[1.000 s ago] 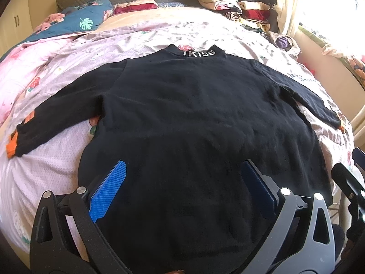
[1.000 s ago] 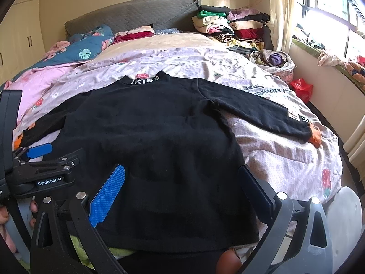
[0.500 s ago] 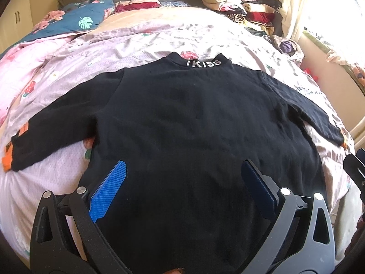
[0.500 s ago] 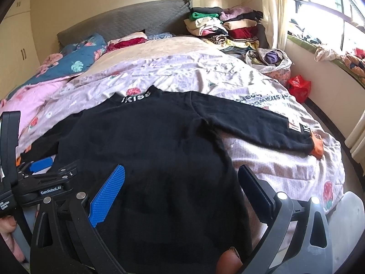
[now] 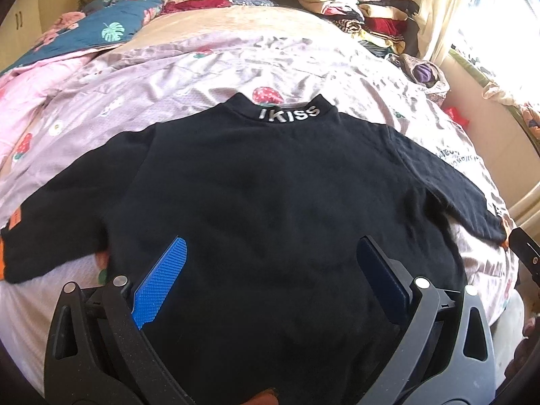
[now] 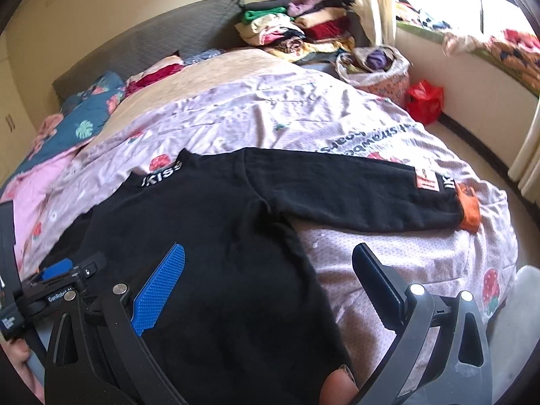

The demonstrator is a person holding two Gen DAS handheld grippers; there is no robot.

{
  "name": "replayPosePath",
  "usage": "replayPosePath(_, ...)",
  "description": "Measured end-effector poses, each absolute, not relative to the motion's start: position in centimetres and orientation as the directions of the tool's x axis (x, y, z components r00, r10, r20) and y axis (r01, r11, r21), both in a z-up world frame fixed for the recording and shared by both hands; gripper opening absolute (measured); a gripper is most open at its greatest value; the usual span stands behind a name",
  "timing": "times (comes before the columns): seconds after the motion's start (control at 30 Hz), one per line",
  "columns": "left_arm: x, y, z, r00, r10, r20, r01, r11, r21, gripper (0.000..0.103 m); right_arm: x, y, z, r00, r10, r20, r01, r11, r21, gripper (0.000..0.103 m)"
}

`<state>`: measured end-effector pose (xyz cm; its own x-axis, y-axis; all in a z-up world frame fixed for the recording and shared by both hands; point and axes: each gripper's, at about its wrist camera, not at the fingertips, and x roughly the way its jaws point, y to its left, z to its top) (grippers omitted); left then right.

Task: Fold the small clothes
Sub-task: 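Move the right tool to the orange sleeve cuff and close on it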

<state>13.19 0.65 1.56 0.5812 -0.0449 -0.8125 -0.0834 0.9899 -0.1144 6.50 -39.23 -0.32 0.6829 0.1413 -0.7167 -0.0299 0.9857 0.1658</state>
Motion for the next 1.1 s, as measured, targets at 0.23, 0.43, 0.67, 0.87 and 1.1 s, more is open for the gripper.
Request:
replayPosePath(0.23,16.0,-0.9,1.2,0.568,-0.048,-0.822,-0.061,0.993,-0.1,0.095,8.7,-42.9,-1.0,0.677,0.108,-0.728,0.067,0.976,0.208,0.099)
replayPosePath(0.43,18.6,-2.4,0.9,0.555,-0.089,-0.827,-0.042,0.99,-0.135,0.095,10.7,-47.2,-2.3,0.663,0.059,-0.746,0.173,0.958,0.229,0.099)
replayPosePath(0.67,21.2,-5.0,0.0,0.541,-0.113,-0.833,0.002,0.991,-0.133,0.095,12.5,-51.9,-4.5,0.629,-0.004,-0.778,0.303,0.922,0.241,0.099)
replayPosePath(0.87,23.4,-6.6,-1.8,0.51,-0.113,-0.853,0.014,0.992,-0.123,0.095,13.8,-56.2,-7.5,0.578,-0.017,-0.816,0.423,0.861,0.282,0.098)
replayPosePath(1.1,25.3,-6.2,-3.1,0.496,-0.129,-0.859,-0.005,0.988,-0.152,0.095,15.6,-60.3,-11.0,0.54,-0.037,-0.841,0.554,0.768,0.322,0.077)
